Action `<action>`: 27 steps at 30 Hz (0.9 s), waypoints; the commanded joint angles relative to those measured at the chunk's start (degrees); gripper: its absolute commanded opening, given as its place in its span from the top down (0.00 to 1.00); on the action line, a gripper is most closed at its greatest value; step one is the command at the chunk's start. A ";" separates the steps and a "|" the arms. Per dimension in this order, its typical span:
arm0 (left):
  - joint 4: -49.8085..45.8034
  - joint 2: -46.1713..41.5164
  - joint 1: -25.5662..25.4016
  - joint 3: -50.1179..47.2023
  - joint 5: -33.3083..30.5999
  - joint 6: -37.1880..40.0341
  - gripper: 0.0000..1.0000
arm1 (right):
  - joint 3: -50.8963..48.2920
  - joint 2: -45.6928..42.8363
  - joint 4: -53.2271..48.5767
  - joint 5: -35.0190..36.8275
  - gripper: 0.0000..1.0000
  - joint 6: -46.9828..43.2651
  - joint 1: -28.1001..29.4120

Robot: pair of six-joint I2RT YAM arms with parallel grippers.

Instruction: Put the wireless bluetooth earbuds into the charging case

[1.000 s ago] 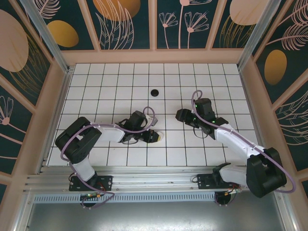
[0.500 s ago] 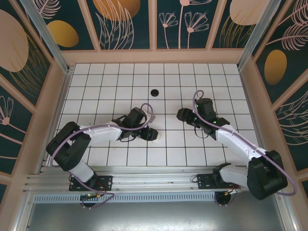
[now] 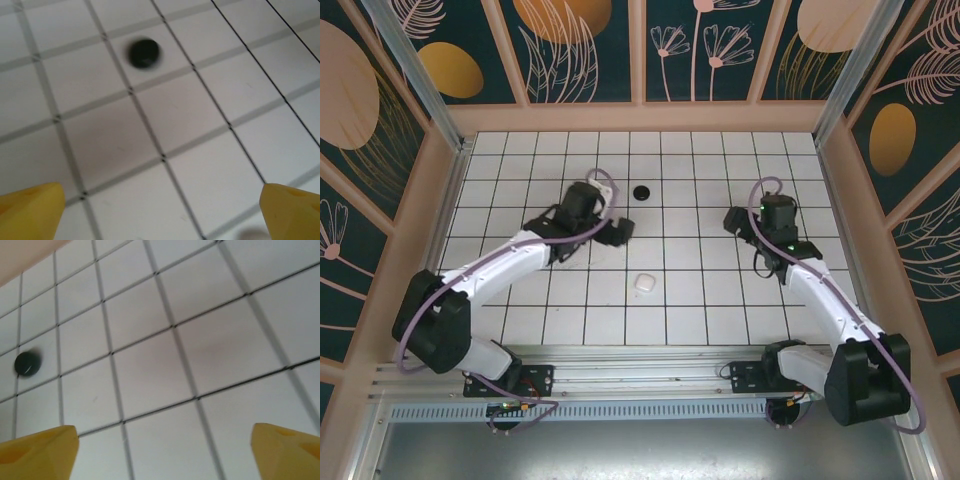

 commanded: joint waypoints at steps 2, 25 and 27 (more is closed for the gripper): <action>3.55 -3.76 9.22 0.44 -3.14 5.54 0.01 | -4.76 -1.41 10.90 8.00 0.01 -6.19 -4.62; 65.12 -6.16 32.01 -35.34 -11.62 7.93 0.02 | -26.01 9.77 64.15 1.57 0.01 -19.89 -13.98; 65.26 -6.20 32.01 -35.48 -9.88 8.62 0.02 | -27.30 11.51 68.39 0.68 0.01 -19.93 -14.02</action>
